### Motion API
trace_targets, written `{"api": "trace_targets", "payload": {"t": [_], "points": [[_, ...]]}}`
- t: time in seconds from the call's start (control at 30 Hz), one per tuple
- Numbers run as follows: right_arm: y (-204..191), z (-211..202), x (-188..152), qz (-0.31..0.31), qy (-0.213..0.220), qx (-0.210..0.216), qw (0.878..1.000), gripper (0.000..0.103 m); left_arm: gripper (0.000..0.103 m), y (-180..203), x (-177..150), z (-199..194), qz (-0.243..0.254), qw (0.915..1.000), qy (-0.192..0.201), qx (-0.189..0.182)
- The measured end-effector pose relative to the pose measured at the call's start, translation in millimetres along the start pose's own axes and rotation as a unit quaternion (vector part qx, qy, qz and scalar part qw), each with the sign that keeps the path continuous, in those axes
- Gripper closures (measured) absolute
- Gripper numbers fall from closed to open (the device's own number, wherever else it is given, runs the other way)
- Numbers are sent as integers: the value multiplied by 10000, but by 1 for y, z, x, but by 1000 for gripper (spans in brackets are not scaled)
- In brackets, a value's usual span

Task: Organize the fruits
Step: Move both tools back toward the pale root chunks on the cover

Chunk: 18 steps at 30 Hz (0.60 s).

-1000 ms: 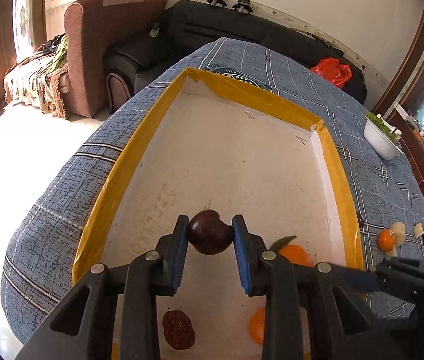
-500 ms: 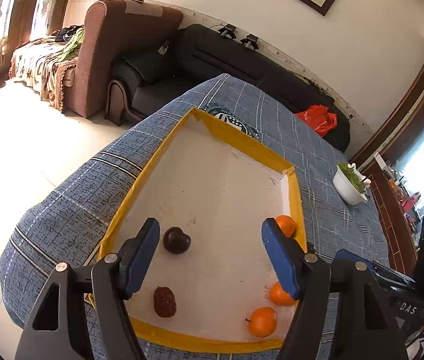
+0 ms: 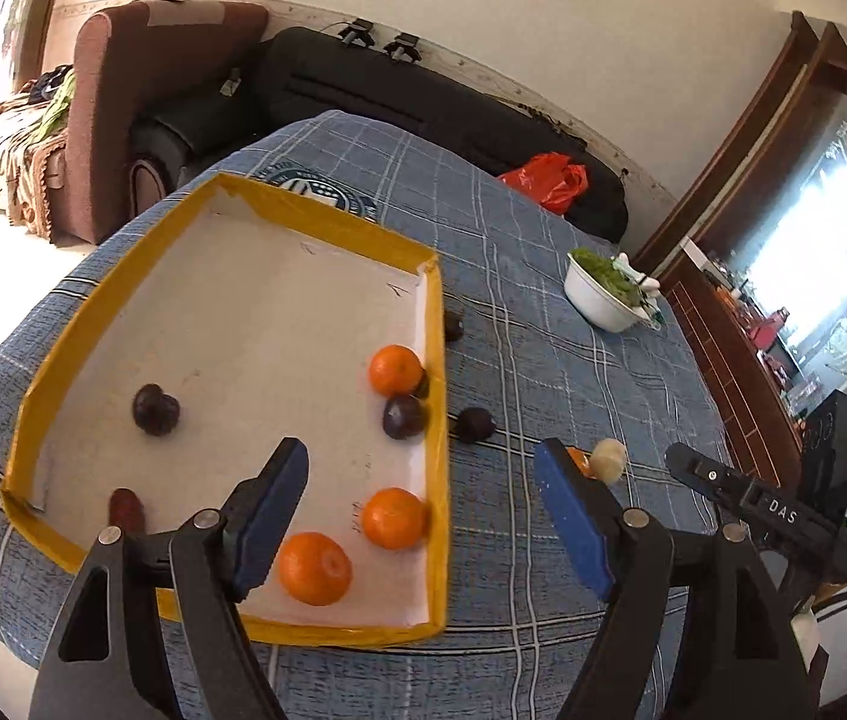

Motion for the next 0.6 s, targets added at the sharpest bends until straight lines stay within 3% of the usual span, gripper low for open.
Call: {"api": "trace_targets", "payload": {"t": [0.2,0.43,0.6], "points": [[44,-3,-13,354,-10,-132,9993,38,26,50,-24,33,616,9975,-353,-50],[54,24,-18,381,-143,-43,9992,38,26,88,-49,72,1228,9902,-672,28],[51,36,-11,120,-100,-177,9997,35,26,93,-59,89,1519,9851,-777,203]]}}
Point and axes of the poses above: each gripper's, at about its wrist camera, not at the fingertips, and z roughly the way its jaws point, y to its right, x to its top, the point moved 6 cm from there along z, roughly the way its jaws point, and after that the axes turned 10 degrees about -z, right-handed, at the moved point
